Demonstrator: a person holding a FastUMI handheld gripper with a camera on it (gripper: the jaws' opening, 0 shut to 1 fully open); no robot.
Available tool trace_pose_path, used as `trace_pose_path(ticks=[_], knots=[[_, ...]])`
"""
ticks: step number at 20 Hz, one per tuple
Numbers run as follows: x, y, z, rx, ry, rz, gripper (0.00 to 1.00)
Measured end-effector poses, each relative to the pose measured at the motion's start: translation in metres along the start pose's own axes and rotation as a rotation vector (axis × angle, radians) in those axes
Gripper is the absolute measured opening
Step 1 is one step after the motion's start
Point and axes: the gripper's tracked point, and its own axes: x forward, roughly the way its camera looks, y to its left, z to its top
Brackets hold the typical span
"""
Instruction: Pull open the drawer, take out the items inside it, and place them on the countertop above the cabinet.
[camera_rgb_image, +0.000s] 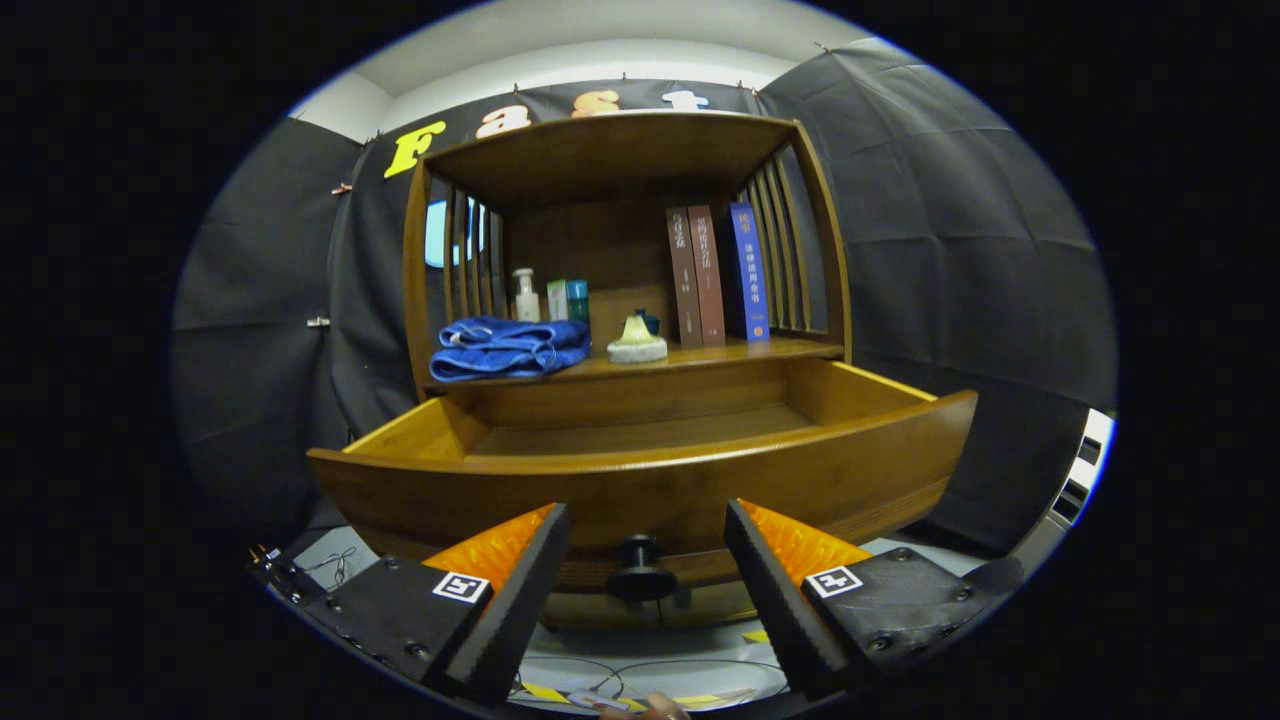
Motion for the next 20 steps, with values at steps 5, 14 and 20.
trace_pose_path(ticks=[5, 14, 20], knots=[[0.013, -0.001, -0.009, -0.014, 0.011, -0.007, 0.99], [0.018, 0.002, -0.005, -0.024, -0.013, 0.002, 0.99], [0.061, 0.000, 0.003, -0.002, -0.004, 0.004, 0.99]])
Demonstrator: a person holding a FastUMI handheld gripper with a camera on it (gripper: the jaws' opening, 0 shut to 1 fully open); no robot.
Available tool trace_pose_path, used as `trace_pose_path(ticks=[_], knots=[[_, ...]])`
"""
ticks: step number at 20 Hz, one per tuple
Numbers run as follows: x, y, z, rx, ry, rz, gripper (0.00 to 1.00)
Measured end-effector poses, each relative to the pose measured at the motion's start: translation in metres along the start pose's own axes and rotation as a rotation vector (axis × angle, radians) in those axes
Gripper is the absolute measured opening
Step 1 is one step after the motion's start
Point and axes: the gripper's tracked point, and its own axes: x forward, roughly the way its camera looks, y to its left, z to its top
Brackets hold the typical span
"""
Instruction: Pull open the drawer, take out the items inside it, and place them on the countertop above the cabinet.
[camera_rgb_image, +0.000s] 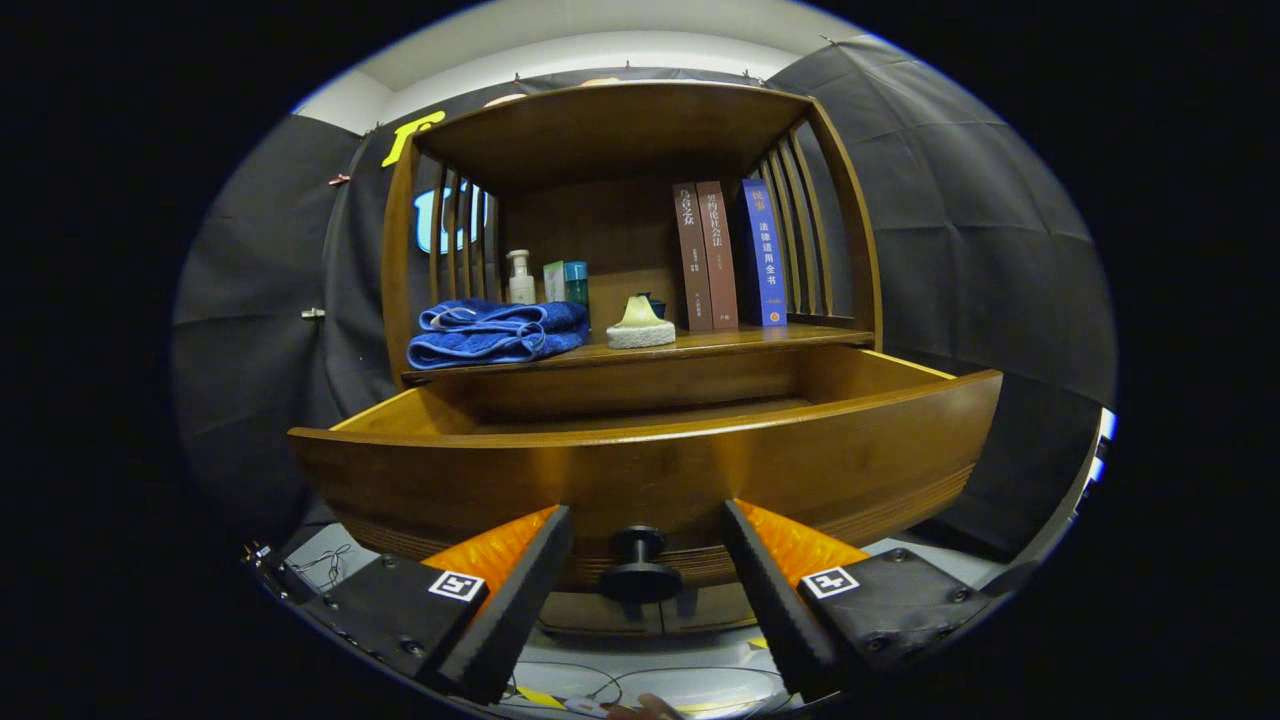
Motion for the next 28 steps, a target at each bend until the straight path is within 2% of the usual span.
trace_pose_path(ticks=[12, 28], knots=[[0.102, -0.004, 0.015, 0.026, -0.002, -0.004, 0.99], [0.139, -0.006, 0.017, 0.005, 0.020, -0.013, 0.99]])
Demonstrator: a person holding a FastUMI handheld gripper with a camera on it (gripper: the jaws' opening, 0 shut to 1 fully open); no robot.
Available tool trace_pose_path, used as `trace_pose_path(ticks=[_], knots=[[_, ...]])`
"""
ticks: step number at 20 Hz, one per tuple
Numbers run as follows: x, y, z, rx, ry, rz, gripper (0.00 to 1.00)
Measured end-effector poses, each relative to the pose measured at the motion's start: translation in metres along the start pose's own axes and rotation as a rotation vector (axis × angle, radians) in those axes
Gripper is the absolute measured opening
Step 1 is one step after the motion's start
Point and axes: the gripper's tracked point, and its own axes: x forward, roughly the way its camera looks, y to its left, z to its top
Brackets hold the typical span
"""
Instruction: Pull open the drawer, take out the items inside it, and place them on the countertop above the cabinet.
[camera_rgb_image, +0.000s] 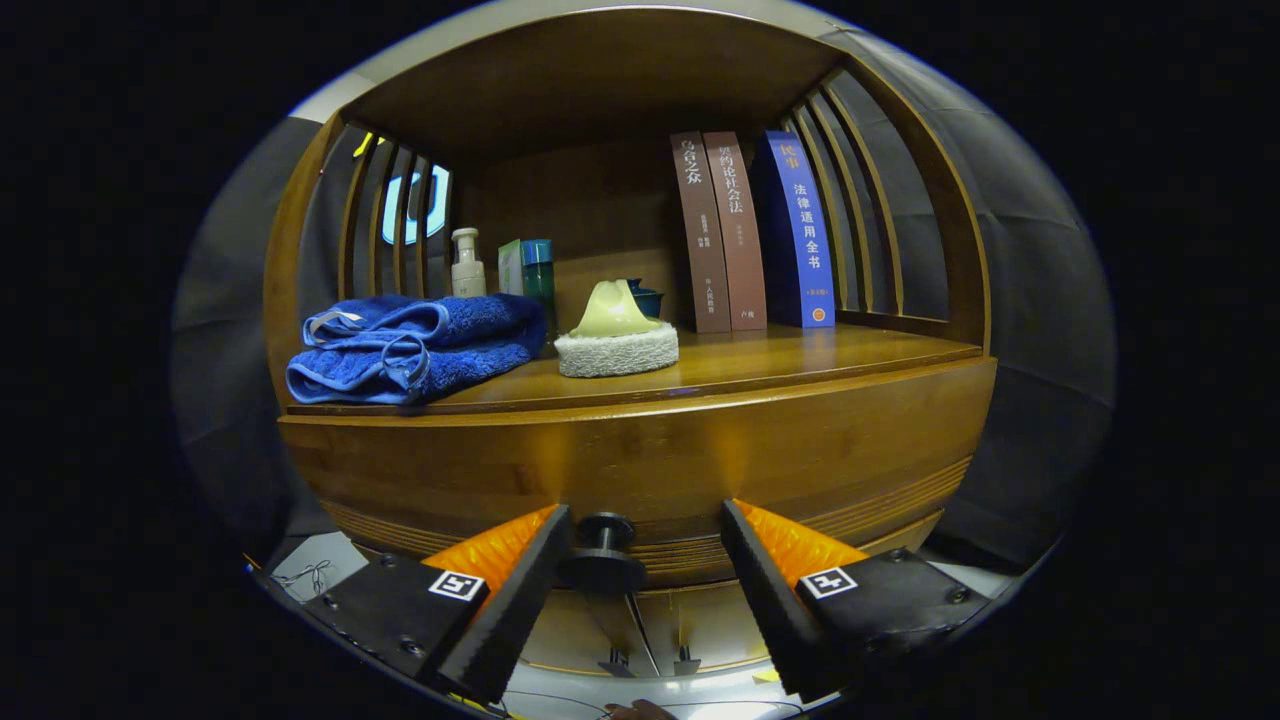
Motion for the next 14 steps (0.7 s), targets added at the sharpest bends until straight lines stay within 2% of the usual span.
trace_pose_path(ticks=[8, 14], knots=[[-0.003, 0.000, 0.005, -0.037, 0.017, -0.027, 0.99], [-0.029, 0.006, 0.037, -0.038, -0.022, -0.021, 1.00]])
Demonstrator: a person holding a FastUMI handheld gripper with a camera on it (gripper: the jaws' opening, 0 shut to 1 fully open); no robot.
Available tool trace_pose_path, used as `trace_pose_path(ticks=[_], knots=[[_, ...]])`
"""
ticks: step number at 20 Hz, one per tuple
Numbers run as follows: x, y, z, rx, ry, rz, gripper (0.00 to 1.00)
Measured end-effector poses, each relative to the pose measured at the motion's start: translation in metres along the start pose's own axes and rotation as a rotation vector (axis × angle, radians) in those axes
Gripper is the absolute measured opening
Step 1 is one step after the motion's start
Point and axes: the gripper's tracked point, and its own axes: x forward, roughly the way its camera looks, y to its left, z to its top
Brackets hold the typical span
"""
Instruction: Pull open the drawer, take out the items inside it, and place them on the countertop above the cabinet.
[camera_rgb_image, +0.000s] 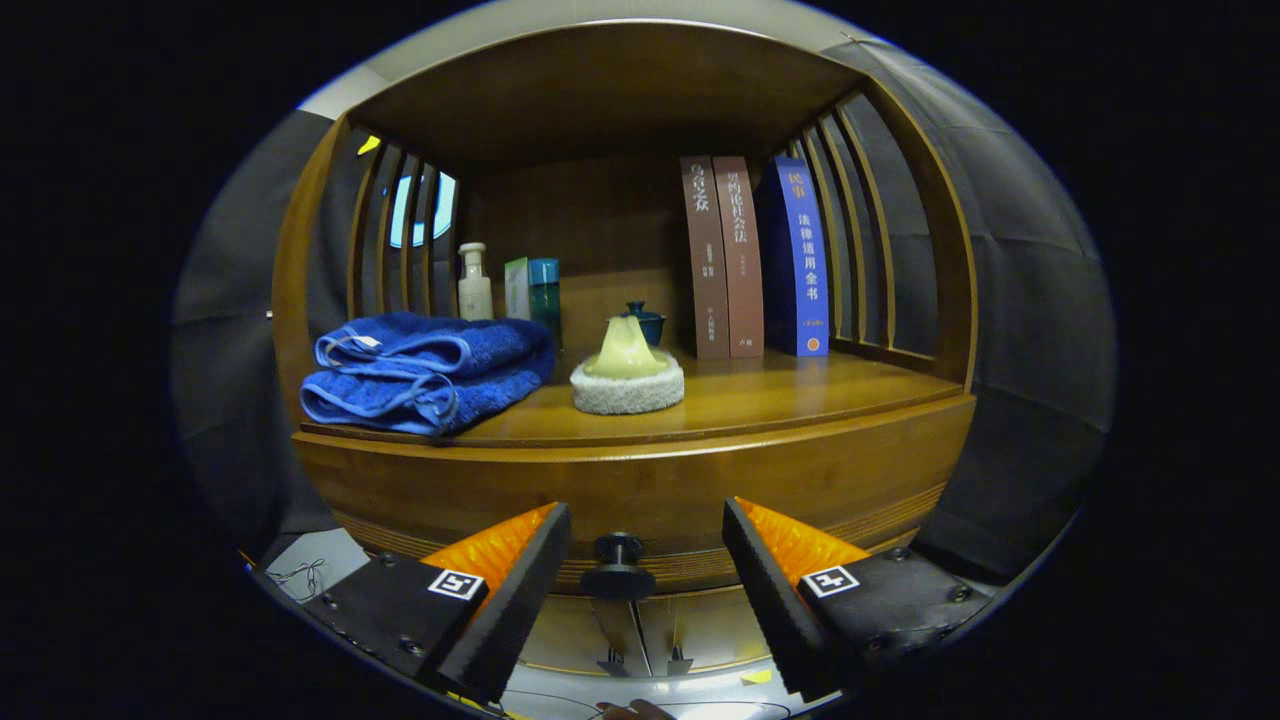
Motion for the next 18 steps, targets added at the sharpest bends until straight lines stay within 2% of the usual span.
trace_pose_path(ticks=[12, 18], knots=[[-0.111, 0.005, 0.146, -0.014, -0.188, 0.011, 0.99], [-0.175, 0.008, 0.182, -0.038, -0.232, 0.030, 0.99]])
